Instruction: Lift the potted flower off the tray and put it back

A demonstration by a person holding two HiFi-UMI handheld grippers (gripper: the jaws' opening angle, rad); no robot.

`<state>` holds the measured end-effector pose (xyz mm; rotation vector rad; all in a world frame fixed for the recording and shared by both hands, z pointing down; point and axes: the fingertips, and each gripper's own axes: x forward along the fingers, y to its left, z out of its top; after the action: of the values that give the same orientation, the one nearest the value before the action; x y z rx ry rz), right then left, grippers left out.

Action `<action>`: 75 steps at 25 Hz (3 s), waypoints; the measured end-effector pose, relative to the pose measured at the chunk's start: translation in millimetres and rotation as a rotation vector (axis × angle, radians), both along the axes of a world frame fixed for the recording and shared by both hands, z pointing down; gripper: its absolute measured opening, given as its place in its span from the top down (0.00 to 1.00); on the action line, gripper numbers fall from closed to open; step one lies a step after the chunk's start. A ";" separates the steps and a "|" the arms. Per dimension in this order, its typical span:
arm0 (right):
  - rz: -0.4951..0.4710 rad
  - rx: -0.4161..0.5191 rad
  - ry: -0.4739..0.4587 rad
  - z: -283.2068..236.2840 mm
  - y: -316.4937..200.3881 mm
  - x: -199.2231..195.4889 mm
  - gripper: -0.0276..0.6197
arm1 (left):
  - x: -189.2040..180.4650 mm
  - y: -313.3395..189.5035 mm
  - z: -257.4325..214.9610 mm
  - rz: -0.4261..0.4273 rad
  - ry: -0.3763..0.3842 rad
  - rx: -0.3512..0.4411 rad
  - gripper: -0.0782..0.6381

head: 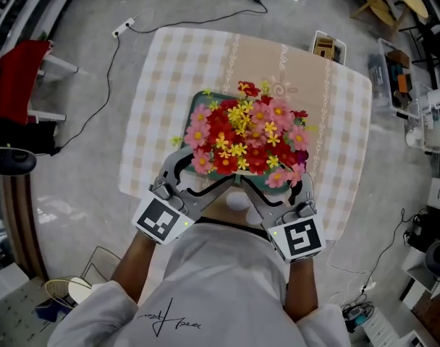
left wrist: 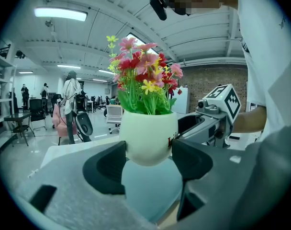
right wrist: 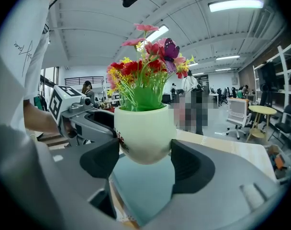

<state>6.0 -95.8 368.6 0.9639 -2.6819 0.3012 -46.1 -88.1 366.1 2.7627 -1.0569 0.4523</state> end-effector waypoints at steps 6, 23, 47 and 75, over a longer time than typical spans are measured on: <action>-0.001 -0.044 0.023 15.3 -0.7 1.0 0.42 | -0.6 -3.6 10.5 -0.008 0.005 -0.018 0.47; -0.017 -0.061 0.027 35.9 -9.9 -9.4 0.42 | -9.0 -7.9 37.8 -0.014 -0.023 -0.074 0.47; -0.046 -0.151 0.050 84.1 -41.1 -34.3 0.43 | -33.5 -39.0 84.2 -0.030 -0.039 -0.157 0.47; -0.095 -0.182 0.078 134.1 -69.4 -56.3 0.44 | -54.5 -64.2 133.2 -0.094 -0.112 -0.195 0.48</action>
<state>-50.3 -165.2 502.7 0.7764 -2.5669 0.4678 -100.7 -152.3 499.3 2.5316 -1.0970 0.6660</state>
